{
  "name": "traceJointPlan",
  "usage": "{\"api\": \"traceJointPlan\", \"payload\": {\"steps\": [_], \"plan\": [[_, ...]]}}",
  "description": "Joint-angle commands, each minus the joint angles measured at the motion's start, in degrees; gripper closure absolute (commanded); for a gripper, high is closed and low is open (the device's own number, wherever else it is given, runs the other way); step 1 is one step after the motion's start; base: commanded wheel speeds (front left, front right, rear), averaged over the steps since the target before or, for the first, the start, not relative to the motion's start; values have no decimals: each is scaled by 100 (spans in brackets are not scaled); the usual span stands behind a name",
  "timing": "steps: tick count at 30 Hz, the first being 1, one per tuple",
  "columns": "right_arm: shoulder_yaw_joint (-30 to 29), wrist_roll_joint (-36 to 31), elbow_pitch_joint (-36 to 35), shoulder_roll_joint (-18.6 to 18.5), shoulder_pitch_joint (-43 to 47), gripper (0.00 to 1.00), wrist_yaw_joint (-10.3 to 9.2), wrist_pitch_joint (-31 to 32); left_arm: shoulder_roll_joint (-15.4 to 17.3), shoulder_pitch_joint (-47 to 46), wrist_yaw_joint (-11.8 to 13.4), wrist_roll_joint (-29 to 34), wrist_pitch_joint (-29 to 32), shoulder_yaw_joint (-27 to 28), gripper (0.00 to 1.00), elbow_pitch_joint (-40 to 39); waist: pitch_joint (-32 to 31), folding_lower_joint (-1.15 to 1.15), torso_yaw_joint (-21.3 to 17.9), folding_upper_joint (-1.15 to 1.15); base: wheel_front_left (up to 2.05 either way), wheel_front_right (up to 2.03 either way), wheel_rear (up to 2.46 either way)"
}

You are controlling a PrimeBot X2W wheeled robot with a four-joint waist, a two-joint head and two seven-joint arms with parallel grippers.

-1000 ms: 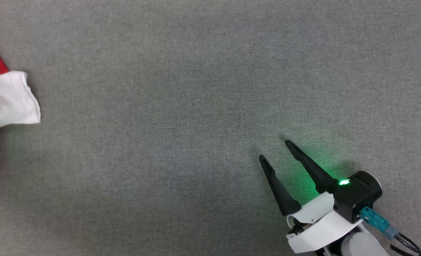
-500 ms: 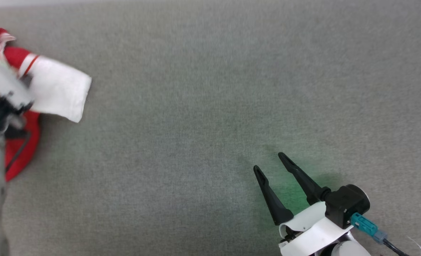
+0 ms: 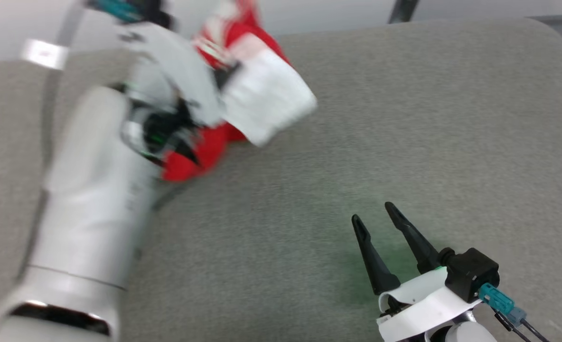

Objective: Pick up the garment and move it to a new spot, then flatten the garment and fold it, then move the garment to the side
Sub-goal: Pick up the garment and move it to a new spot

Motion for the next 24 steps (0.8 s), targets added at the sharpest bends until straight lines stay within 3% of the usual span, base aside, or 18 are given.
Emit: {"api": "traceJointPlan", "payload": {"steps": [1,8,20,23,24], "plan": [[-26,47,3,27,20,0,-2,-26,-95,133,-25,-73,69,-52,100,-33,14,0,-247,0,0,0,0],[-229,125,-133,121,-79,0,-2,-36,-505,554,-23,62,553,-720,100,-255,282,0,-793,0,0,0,0],[-166,495,-284,167,-194,0,-2,-38,-276,240,129,603,205,-1047,100,1006,550,0,-1422,0,0,0,0],[-177,547,-296,167,-190,0,-2,-38,-247,188,104,601,142,-1056,43,1281,559,0,-1471,0,0,0,0],[-192,562,-295,168,-182,0,-2,-39,-249,171,98,589,122,-1060,6,1362,554,0,-1472,0,0,0,0]]}}
